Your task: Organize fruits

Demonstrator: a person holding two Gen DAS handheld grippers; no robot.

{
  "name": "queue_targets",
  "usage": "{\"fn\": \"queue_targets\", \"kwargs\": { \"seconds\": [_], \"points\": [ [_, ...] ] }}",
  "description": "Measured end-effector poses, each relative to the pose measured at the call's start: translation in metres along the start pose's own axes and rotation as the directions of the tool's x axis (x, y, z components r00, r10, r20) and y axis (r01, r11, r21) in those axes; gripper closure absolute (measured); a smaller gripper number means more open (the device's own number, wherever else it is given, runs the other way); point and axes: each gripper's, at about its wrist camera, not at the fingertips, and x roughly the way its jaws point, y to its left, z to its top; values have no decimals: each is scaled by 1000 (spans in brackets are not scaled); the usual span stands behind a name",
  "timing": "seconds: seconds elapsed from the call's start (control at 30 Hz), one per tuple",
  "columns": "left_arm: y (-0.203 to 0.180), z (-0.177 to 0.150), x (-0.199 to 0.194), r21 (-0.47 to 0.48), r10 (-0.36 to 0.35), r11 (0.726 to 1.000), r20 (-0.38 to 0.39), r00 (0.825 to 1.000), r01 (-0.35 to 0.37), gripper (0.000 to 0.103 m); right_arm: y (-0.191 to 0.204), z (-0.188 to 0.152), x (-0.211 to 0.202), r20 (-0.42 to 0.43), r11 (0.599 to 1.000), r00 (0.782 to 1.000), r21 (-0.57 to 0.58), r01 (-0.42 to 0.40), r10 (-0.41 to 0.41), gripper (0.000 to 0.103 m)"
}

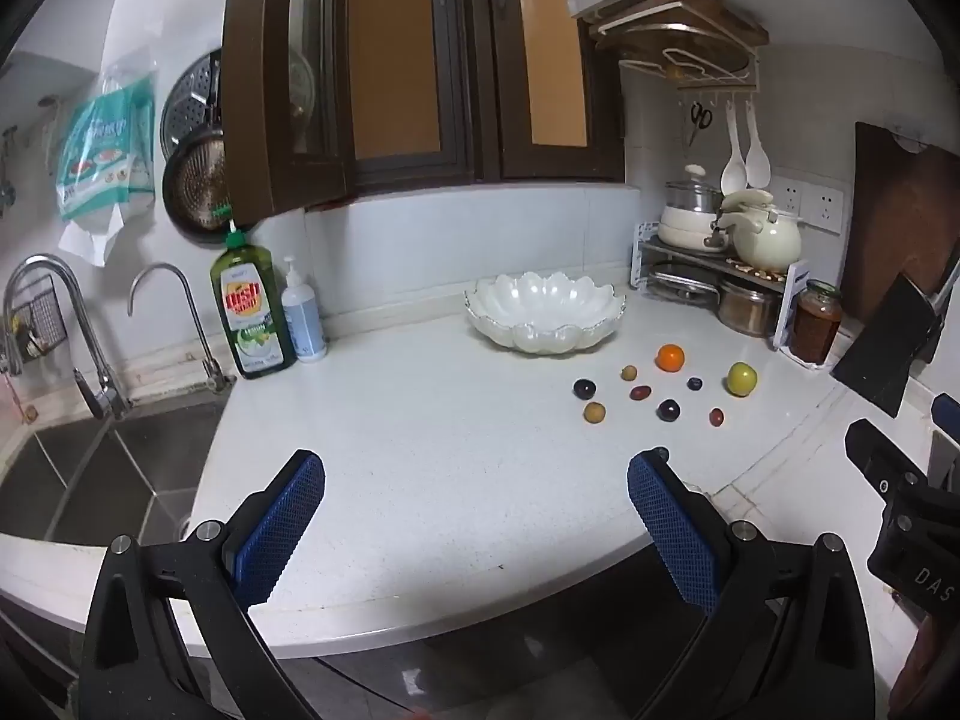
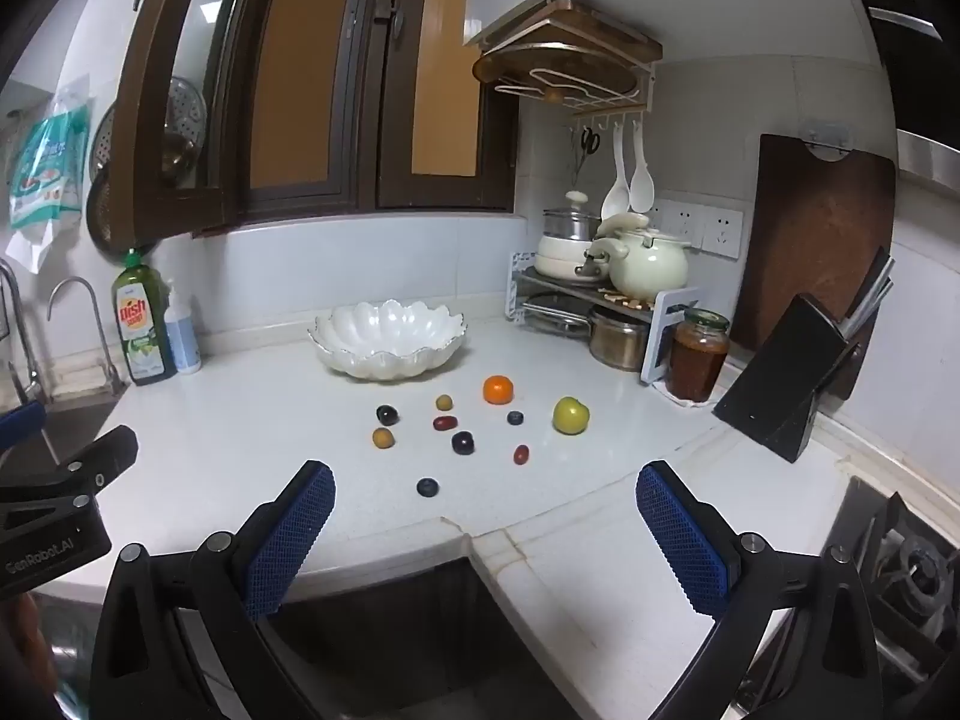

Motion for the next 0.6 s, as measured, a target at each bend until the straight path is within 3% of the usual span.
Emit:
{"fn": "queue_targets", "kwargs": {
  "seconds": [0.03,0.17,0.6],
  "points": [
    [2,0,0,-2,1,1000,5,1000,-1,0,-2,0,-2,34,1000,999,26,-9,8,1],
    [-6,2,-16,50,13,999,45,999,-16,0,-7,0,-2,24,1000,1000,30,-9,8,1],
    [-13,1,-20,34,8,999,29,1000,-9,0,-11,-1,-6,-3,998,999,42,-41,41,1]
  ]
}}
